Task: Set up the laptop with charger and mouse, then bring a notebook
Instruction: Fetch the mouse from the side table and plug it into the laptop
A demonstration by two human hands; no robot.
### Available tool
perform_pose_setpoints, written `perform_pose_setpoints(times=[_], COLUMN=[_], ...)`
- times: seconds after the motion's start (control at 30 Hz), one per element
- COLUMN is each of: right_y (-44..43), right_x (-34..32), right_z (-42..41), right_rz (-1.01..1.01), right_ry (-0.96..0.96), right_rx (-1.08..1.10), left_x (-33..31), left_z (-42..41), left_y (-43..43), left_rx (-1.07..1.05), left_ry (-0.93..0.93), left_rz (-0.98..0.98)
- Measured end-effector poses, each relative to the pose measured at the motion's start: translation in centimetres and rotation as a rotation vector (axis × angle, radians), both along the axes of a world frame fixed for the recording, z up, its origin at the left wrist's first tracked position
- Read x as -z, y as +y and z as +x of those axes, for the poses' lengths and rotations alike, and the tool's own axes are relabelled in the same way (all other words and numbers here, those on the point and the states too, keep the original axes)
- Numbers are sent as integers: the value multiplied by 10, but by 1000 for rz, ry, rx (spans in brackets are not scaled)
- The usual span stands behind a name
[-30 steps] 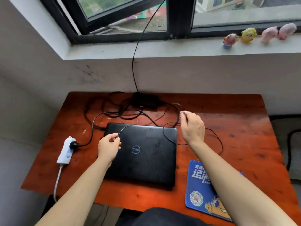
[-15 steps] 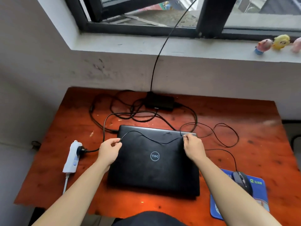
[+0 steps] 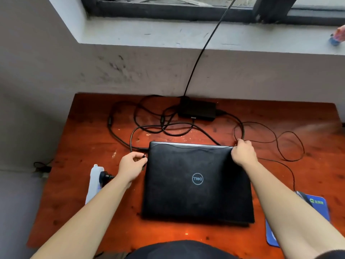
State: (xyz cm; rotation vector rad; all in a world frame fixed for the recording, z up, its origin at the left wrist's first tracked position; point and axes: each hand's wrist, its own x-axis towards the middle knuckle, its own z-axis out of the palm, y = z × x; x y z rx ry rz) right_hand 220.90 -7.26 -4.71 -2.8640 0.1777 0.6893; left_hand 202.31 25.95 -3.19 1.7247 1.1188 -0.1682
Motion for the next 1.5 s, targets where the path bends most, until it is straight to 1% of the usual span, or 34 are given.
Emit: perform_pose_setpoints(times=[0.13, 0.2, 0.23, 0.33, 0.4, 0.47, 0.57, 0.63, 0.73, 0.9, 1.0, 1.07, 1.17, 1.27, 1.37, 1.5], right_y=[18, 34, 43, 74, 96, 117, 142, 146, 140, 137, 138, 139, 141, 152, 169, 172], right_x=[-2, -4, -5, -7, -7, -5, 6, 16, 26, 32, 33, 34, 36, 39, 43, 52], right_z=[-33, -56, -66, -89, -101, -113, -132, -139, -138, -137, -140, -144, -148, -154, -162, -168], right_rz=[-41, -24, -11, 51, 112, 129, 84, 71, 42, 11, 2, -12, -12, -6, 8, -10], right_ry=[-113, -119, -104, -101, -118, -98, -3, 55, 88, 86, 33, -13, -105, -116, -136, -246], right_rx=[-3, -17, -39, -160, -291, -432, -583, -609, -644, -647, -633, -619, -595, -573, -495, -465], left_x=[14, 21, 25, 32, 35, 37, 44, 49, 58, 65, 63, 62, 60, 54, 49, 49], left_z=[5, 6, 6, 0, -9, -18, -35, -46, -59, -61, -56, -53, -51, -51, -50, -53], left_y=[1, 0, 0, 2, 6, 8, 9, 9, 13, 23, 35, 36, 29, 22, 13, 1], left_rx=[-64, -126, -179, -368, -455, -519, -566, -595, -641, -572, -649, -680, -683, -674, -715, -683], left_ry=[47, 63, 55, -26, -85, -130, -153, -182, -251, -306, -371, -381, -380, -371, -349, -291], left_rz=[101, 75, 20, -240, -416, -550, -626, -643, -680, -634, -599, -582, -543, -508, -457, -372])
